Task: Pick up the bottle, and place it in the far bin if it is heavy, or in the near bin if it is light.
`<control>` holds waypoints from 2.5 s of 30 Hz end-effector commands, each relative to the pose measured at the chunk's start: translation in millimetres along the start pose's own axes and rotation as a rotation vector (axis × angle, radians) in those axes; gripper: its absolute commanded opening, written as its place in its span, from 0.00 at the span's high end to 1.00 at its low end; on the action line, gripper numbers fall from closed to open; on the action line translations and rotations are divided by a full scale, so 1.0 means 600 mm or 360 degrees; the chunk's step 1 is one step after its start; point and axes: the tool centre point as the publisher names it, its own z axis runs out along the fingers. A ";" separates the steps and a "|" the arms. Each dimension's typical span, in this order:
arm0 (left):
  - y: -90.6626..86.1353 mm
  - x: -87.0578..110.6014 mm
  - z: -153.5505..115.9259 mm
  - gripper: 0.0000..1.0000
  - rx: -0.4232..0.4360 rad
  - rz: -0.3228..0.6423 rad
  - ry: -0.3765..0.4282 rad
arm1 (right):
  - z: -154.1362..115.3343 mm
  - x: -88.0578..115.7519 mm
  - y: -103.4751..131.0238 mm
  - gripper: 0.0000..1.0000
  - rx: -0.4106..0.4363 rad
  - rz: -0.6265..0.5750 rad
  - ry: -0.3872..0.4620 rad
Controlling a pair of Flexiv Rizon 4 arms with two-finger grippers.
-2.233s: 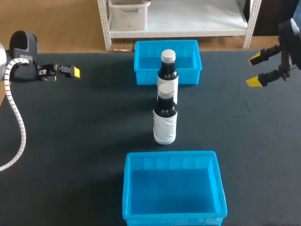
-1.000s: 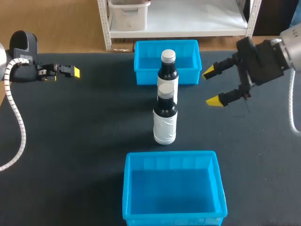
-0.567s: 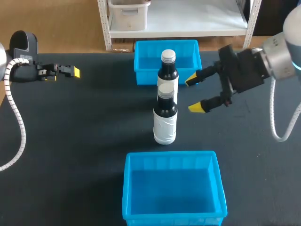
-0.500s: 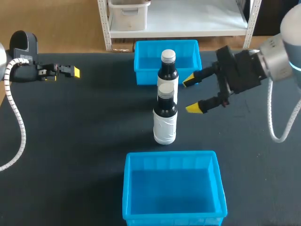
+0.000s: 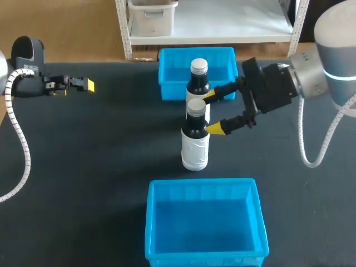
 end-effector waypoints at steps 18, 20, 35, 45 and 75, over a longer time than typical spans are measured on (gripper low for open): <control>0.000 0.000 0.000 0.00 0.0000 0.0000 0.0000 | 0.045 -0.016 0.013 0.00 0.0018 0.0022 0.0045; 0.000 0.000 0.000 0.00 0.0000 0.0000 0.0000 | 0.049 -0.017 0.014 0.00 0.0018 0.0024 0.0046; 0.000 0.000 0.000 0.00 0.0000 0.0000 0.0000 | 0.055 -0.013 0.013 0.00 0.0064 0.0077 0.0050; 0.000 0.000 0.000 0.00 0.0000 0.0000 0.0000 | 0.055 -0.013 0.010 0.00 0.0081 0.0091 0.0051; 0.000 0.000 0.000 0.00 0.0000 0.0000 0.0000 | 0.055 -0.015 0.007 0.47 0.0090 0.0088 0.0044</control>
